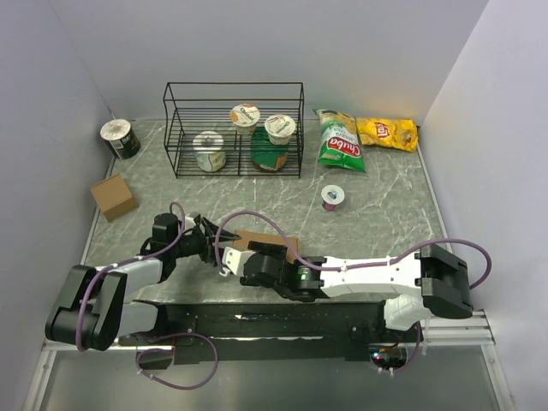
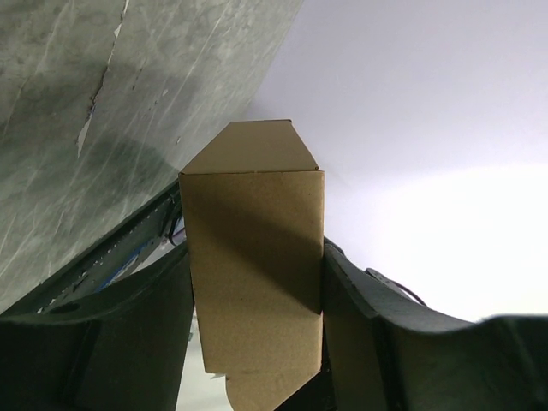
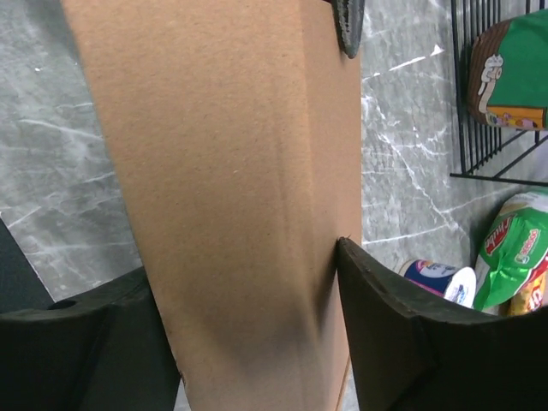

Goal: Fold the paper box

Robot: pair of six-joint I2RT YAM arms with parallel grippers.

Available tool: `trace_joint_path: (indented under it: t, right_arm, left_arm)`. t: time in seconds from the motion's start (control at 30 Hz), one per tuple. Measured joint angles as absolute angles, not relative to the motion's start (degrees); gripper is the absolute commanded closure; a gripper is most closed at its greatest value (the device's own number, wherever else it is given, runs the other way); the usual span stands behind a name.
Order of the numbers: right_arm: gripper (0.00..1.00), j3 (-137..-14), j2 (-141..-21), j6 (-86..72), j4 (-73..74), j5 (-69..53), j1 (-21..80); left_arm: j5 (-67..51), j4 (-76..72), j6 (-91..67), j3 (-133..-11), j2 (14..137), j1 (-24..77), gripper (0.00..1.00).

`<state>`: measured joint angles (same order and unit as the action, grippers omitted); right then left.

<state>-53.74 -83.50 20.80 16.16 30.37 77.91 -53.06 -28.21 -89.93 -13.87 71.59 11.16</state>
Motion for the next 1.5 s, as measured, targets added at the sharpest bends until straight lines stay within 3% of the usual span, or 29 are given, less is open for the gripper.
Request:
trace_joint_path:
  t: [0.03,0.17,0.2,0.4,0.8,1.27,1.5]
  right_arm:
    - [0.40,-53.6,-83.5,21.0,16.1,30.3,77.8]
    - [0.43,-53.1,-83.5,21.1,16.2,29.8,77.3]
    - [0.44,-53.1,-83.6,21.2,16.3,29.5,77.0]
    - [0.44,-53.1,-83.5,20.9,17.1,28.5,74.4]
    - [0.44,-55.4,-79.0,17.4,24.6,9.7,57.7]
    - [0.43,-68.2,-91.5,18.0,34.8,-6.3,51.7]
    - [0.33,-72.5,-95.7,18.3,37.4,-6.9,51.5]
  left_arm:
    - [-53.1,-28.3,-89.9,-13.9,71.7,11.2,0.33]
    - [-53.5,-28.1,-89.8,-14.3,71.9,11.2,0.05]
    - [-53.6,-27.6,-89.4,-14.8,71.9,11.2,0.04]
    - [-54.2,-18.7,-82.5,-22.3,71.8,10.2,0.04]
    - [-49.6,5.3,-54.0,-37.1,69.6,0.4,0.04]
    - [-47.7,9.6,-43.1,-37.3,68.3,0.5,0.04]
    - [-46.5,9.1,-42.4,-37.3,68.2,0.5,0.04]
